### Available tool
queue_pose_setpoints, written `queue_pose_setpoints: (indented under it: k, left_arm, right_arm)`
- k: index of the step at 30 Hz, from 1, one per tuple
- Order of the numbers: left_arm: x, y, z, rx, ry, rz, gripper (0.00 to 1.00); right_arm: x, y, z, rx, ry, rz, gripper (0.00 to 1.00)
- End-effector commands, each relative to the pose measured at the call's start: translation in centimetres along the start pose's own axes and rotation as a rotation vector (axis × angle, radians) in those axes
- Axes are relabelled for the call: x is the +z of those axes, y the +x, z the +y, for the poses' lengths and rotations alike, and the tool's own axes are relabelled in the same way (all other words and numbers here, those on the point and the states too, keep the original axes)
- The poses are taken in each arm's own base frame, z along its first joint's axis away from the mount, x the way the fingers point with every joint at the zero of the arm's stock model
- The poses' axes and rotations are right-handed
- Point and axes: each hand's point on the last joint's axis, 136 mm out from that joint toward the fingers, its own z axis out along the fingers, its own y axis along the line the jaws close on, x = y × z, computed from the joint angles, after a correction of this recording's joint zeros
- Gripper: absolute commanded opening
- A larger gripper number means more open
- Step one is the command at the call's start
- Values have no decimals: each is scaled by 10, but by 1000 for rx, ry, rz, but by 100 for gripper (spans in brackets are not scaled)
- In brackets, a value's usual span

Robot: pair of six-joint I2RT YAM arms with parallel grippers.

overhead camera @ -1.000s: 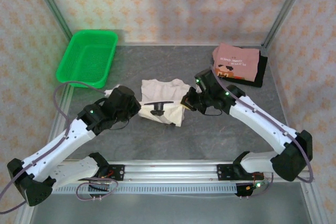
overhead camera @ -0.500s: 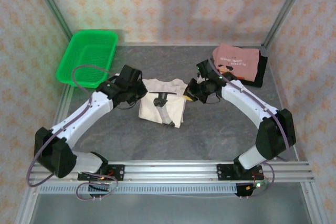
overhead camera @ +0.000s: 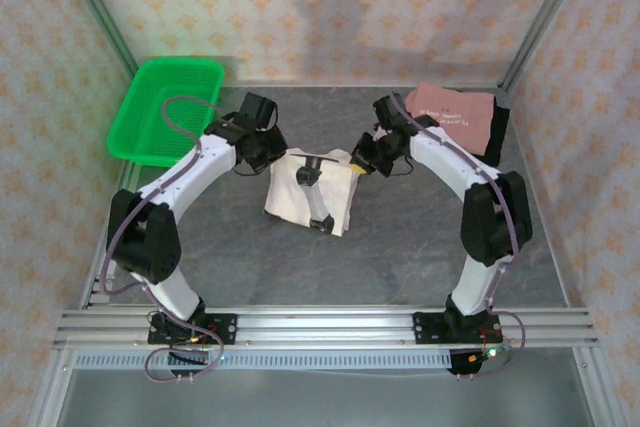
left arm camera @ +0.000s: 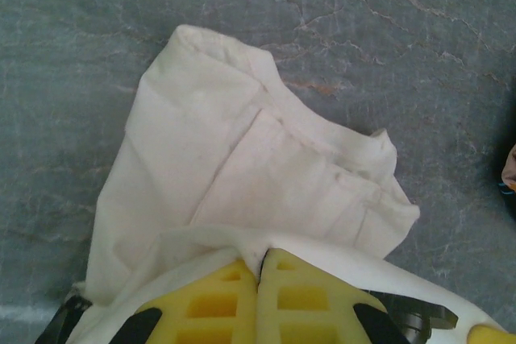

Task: Fold and stack the t-shirts

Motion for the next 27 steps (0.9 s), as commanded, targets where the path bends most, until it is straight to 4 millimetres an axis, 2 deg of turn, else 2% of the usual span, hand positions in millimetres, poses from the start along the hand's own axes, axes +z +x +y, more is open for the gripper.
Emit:
queue_pose_setpoints:
  k: [1,7,8,13,16,17,18,21,22,25,27]
  left_arm:
    - [9,-22,-1,21,-7,-32,0]
    - [47,-36,-1,20,-25,1,0]
    - [64,-34,5,22,-47,24,0]
    - [91,-46,7,35,-70,44,0]
    - [101,-56,10,27,-77,45,0]
    - [102,-60,11,23,-79,43,7]
    - [102,-63,10,16,-74,44,15]
    - [83,-76,4,3,-50,2,51]
    - [73,-81,1,-2,-43,-18,60]
    - [39,-89,-4,-9,-21,-65,71]
    - [20,-85,-9,-1,10,-73,73]
  right_arm:
    - [4,-17,-14,11,55,-3,0]
    - [24,-39,-25,38,85,1,0]
    - [29,-42,-27,42,90,6,0]
    - [50,-60,-34,49,129,6,0]
    - [58,-73,-32,42,132,-13,6]
    - [59,-77,-29,42,128,-16,16]
    - [58,-80,-27,38,126,-23,25]
    - [43,-85,-12,3,84,-70,35]
    - [31,-87,-8,-9,80,-113,42]
    - [3,-79,-8,-38,78,-177,55]
    - [-12,-64,-7,-47,53,-173,61]
